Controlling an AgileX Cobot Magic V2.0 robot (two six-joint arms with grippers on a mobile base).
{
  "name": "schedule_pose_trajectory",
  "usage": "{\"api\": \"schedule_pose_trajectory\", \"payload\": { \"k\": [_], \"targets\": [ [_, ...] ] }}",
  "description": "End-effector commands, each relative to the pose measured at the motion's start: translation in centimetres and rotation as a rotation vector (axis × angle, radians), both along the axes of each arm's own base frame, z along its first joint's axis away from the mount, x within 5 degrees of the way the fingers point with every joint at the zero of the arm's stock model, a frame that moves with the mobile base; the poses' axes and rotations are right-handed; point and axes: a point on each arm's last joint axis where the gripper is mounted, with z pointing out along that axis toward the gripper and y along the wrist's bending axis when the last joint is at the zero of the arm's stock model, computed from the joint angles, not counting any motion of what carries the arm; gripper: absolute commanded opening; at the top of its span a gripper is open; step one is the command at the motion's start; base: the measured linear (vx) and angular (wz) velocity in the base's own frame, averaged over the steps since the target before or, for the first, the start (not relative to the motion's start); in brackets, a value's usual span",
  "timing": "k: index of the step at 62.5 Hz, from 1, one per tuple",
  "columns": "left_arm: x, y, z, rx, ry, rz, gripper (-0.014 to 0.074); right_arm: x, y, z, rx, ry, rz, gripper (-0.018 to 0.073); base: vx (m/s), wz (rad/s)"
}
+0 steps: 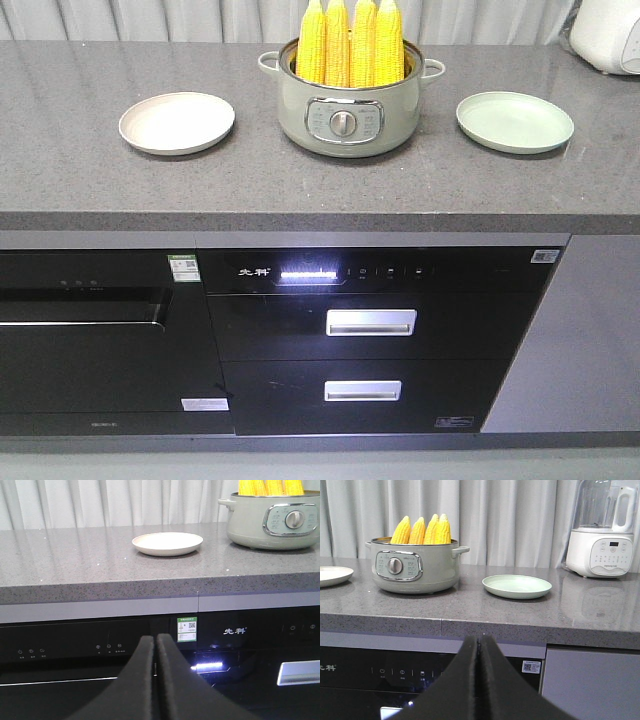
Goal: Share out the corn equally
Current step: 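Drive the base forward toward the counter with the corn pot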
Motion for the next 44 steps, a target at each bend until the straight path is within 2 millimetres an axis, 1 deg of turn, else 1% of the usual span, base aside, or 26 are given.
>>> {"api": "schedule_pose_trajectory", "payload": {
  "k": [1,44],
  "targets": [
    [-0.08,0.05,0.69,-0.015,-0.091,0.005,-0.0007,-0.05,-0.02,0.40,-0.017,-0.069,-0.006,-0.0004,0.06,-0.01],
    [-0.08,0.05,0.69,-0.015,-0.091,0.005,-0.0007,-0.05,-0.02,0.40,-0.017,-0.069,-0.006,-0.0004,0.06,-0.01]
  ]
}}
